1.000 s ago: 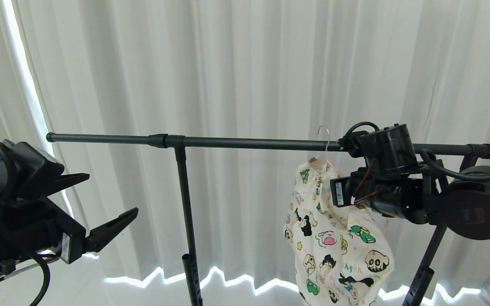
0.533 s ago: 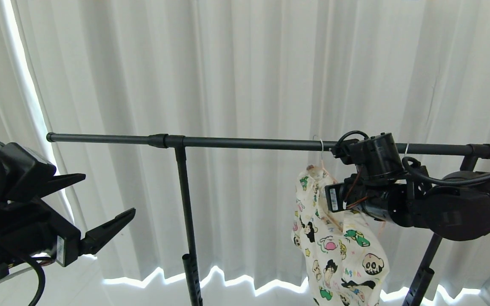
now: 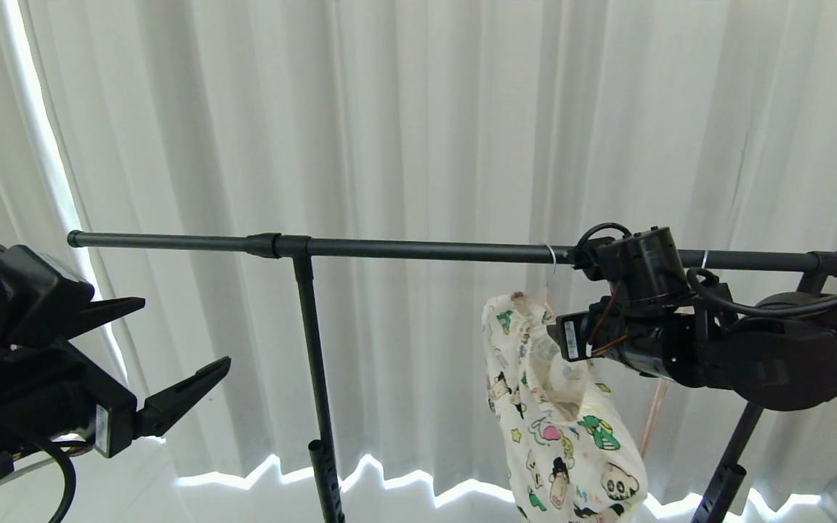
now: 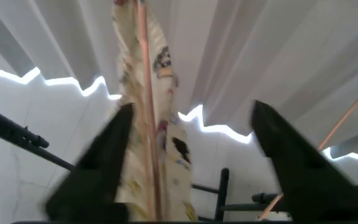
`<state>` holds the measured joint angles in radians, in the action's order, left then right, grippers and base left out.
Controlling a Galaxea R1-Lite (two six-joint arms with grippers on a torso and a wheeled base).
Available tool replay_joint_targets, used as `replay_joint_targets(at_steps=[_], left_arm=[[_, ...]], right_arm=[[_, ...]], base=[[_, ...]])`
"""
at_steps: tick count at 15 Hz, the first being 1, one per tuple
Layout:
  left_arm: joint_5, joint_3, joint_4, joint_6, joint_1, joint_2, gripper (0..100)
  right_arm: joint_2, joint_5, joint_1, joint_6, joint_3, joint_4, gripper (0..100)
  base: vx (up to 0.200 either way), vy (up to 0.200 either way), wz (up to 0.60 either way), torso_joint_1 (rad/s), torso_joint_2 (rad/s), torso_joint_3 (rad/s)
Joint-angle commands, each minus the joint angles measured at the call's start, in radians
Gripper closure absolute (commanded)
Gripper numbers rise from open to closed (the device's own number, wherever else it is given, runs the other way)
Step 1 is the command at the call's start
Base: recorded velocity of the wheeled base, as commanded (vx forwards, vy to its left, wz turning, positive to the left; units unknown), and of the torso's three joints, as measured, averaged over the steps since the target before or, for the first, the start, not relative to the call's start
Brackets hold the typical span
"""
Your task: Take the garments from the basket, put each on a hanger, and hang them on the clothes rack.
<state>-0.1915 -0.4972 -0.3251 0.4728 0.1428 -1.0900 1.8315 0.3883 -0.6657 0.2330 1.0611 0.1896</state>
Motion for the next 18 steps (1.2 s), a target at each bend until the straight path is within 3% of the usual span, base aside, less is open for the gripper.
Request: replay_joint_targets(at_steps=[1, 4, 9, 12, 15, 18], left_arm=[[0.000, 0.002, 0.000, 0.000, 0.000, 0.002, 0], [0.001, 0.002, -0.002, -0.002, -0.014, 0.004, 0], [0.001, 0.012, -0.002, -0.002, -0.134, 0.005, 0], [0.001, 0.032, -0.002, -0.003, -0.227, 0.013, 0], [0.001, 0.069, -0.002, -0.005, -0.298, 0.039, 0], [0.001, 0.074, -0.002, -0.019, -0.302, 0.044, 0]], right_arm=[[-0.021, 0.000, 0.000, -0.001, 0.000, 0.001, 0], [-0.098, -0.011, 0.000, -0.006, 0.004, 0.001, 0], [-0.291, -0.017, 0.014, -0.032, -0.026, -0.078, 0], [-0.439, -0.017, 0.106, -0.175, -0.092, -0.185, 0], [-0.589, -0.020, 0.307, -0.397, -0.199, -0.214, 0], [-0.652, -0.078, 0.400, -0.465, -0.245, -0.208, 0]], base=[[0.000, 0.000, 0.00, 0.000, 0.00, 0.000], [0.000, 0.000, 0.00, 0.000, 0.00, 0.000], [0.000, 0.000, 0.00, 0.000, 0.00, 0.000], [0.000, 0.000, 0.00, 0.000, 0.00, 0.000], [0.000, 0.000, 0.00, 0.000, 0.00, 0.000], [-0.200, 0.000, 0.00, 0.004, 0.00, 0.004]])
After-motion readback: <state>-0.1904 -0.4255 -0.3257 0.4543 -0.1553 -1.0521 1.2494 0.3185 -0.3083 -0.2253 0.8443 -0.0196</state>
